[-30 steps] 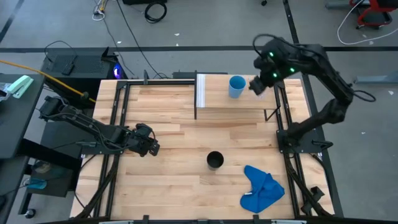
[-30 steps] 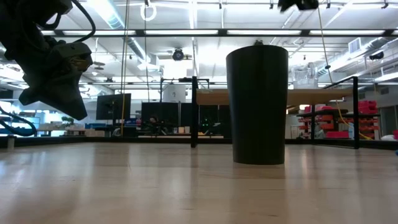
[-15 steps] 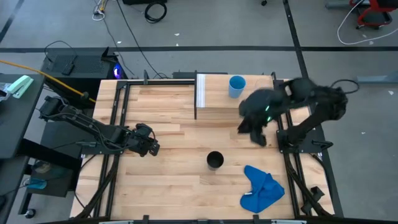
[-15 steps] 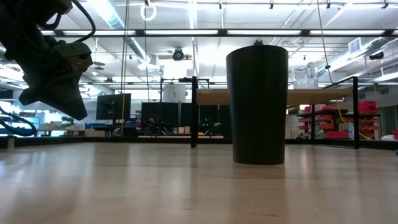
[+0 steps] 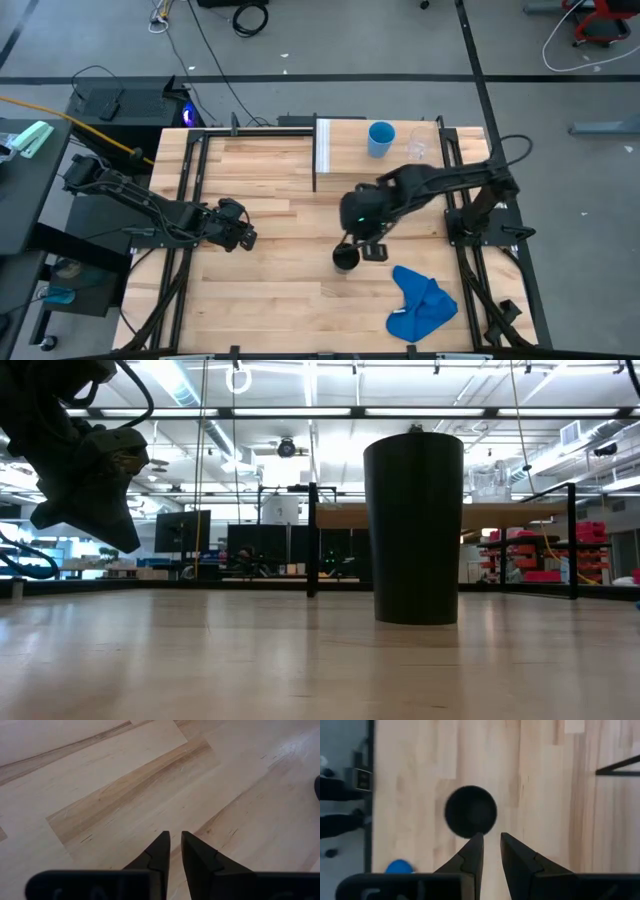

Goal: Stack small to large cups/mugs on shelf
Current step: Put the black cup on the shelf

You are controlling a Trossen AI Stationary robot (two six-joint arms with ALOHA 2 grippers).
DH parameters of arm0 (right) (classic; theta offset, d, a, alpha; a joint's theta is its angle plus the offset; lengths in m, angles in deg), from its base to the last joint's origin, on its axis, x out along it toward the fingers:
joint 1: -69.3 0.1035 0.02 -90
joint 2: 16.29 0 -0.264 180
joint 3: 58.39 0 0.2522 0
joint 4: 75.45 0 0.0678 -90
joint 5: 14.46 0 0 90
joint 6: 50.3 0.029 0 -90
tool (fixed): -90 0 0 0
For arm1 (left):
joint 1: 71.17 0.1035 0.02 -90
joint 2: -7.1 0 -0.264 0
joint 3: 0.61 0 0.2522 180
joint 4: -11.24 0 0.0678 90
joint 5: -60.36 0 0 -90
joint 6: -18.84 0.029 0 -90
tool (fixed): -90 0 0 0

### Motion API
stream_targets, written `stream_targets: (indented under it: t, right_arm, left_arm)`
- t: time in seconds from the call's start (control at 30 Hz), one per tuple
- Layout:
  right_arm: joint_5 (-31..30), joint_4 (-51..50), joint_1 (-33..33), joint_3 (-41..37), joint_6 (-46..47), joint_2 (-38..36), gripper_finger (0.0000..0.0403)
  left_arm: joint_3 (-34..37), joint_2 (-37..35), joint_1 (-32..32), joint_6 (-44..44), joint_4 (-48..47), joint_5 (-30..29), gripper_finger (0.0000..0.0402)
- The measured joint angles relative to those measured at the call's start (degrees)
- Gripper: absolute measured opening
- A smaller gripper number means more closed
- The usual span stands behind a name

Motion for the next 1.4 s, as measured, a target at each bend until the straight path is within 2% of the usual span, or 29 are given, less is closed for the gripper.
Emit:
stream_targets:
  t: [0.37, 0.53, 0.8, 1.23, 1.4]
  right_arm:
    - [0.2, -0.7, 0.2, -0.1, -2.4, 9.1, 0.0074]
    - [0.2, -0.4, 0.6, -3.2, -4.2, 11.2, 0.0074]
    - [0.2, 4.2, -0.6, -7.9, -4.1, 11.0, 0.0074]
    - [0.6, 7.4, -2.5, -8.1, -4.0, 11.2, 0.0074]
    - [1.9, 9.2, -2.5, -10.9, -4.2, 11.3, 0.0074]
  left_arm:
    - [0.0, 0.0, 0.0, 0.0, 0.0, 0.0, 0.0052]
    - [0.0, 0.0, 0.0, 0.0, 0.1, 0.0, 0.0053]
    - [0.0, 0.0, 0.0, 0.0, 0.4, 0.0, 0.0062]
    - [0.0, 0.0, 0.0, 0.0, 1.0, 0.0, 0.0052]
    - [0.0, 0.0, 0.0, 0.0, 1.2, 0.0, 0.0058]
